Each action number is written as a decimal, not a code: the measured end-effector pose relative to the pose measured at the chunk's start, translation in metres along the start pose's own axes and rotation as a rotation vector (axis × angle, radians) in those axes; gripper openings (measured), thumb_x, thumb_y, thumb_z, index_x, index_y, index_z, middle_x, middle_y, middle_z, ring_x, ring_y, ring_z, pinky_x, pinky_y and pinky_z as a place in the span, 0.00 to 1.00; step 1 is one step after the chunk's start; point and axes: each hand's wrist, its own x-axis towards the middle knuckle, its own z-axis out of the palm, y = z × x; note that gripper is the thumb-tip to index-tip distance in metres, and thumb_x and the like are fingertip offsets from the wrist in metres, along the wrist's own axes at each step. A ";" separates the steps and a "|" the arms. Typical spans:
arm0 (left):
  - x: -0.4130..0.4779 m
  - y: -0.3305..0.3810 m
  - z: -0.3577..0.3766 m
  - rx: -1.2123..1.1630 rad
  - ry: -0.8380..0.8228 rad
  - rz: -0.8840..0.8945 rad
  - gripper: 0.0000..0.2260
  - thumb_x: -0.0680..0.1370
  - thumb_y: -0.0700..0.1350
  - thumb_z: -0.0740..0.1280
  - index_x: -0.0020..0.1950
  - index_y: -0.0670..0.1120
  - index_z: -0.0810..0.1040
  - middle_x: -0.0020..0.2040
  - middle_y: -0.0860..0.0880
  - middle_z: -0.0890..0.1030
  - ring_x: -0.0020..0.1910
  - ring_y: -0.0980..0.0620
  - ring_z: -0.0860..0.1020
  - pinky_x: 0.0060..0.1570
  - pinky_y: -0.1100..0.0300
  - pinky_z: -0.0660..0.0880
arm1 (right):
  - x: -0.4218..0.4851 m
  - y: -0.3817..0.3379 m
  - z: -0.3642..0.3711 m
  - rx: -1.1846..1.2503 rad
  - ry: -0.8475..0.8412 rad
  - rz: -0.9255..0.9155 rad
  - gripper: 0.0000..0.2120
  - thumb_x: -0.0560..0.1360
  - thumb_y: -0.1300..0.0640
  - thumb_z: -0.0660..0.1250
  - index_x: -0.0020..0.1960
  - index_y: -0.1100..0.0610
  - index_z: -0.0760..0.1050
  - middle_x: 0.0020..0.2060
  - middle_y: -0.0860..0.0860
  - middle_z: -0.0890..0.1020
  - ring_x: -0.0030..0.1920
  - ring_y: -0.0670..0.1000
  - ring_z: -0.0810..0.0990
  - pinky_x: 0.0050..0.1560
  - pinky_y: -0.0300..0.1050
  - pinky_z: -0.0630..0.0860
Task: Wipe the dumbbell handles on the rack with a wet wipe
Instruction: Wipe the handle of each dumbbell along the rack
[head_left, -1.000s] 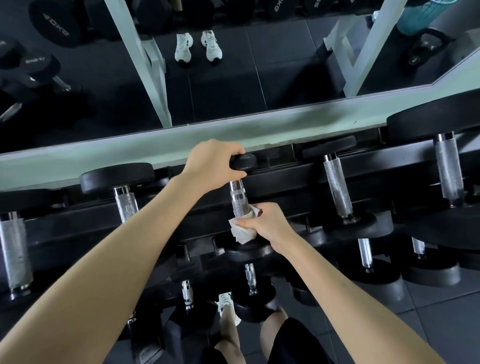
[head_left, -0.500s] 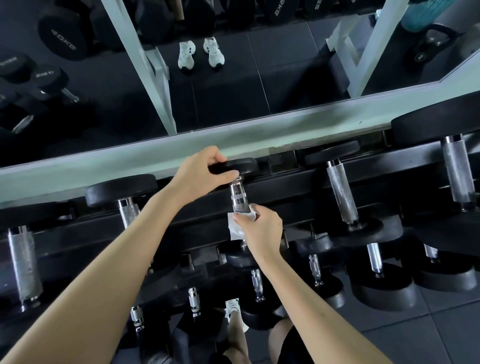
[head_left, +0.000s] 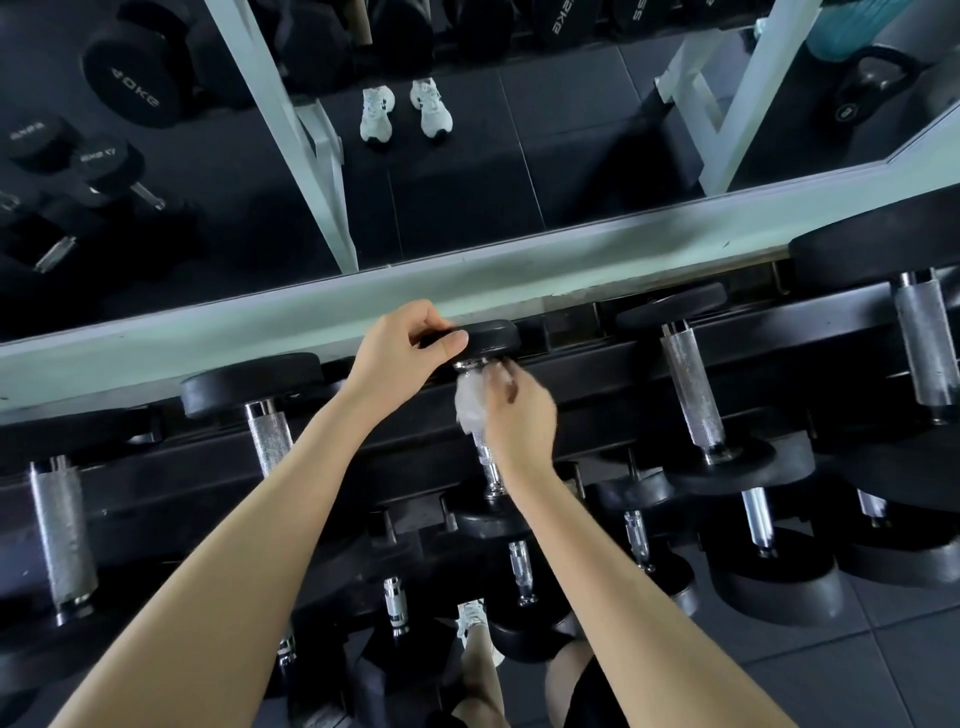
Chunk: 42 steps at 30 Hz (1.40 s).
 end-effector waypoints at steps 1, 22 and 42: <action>0.000 0.000 0.000 0.007 0.002 0.005 0.07 0.75 0.48 0.69 0.45 0.45 0.77 0.45 0.54 0.83 0.42 0.56 0.78 0.42 0.62 0.71 | -0.005 0.004 0.004 -0.100 -0.074 -0.032 0.18 0.81 0.53 0.58 0.68 0.58 0.70 0.59 0.53 0.79 0.60 0.50 0.77 0.57 0.38 0.69; -0.002 -0.001 -0.001 -0.021 0.006 0.005 0.08 0.75 0.49 0.70 0.44 0.45 0.78 0.43 0.51 0.83 0.38 0.56 0.76 0.40 0.63 0.71 | -0.019 0.030 0.002 -0.308 -0.015 -0.117 0.15 0.78 0.51 0.63 0.58 0.60 0.75 0.41 0.50 0.81 0.44 0.48 0.78 0.43 0.36 0.70; -0.002 -0.008 0.002 -0.072 0.033 0.019 0.05 0.75 0.47 0.70 0.41 0.50 0.76 0.47 0.51 0.83 0.40 0.60 0.76 0.44 0.64 0.71 | -0.004 0.049 -0.040 -0.523 -0.467 -0.097 0.17 0.72 0.52 0.70 0.31 0.54 0.67 0.26 0.44 0.70 0.27 0.42 0.68 0.28 0.33 0.61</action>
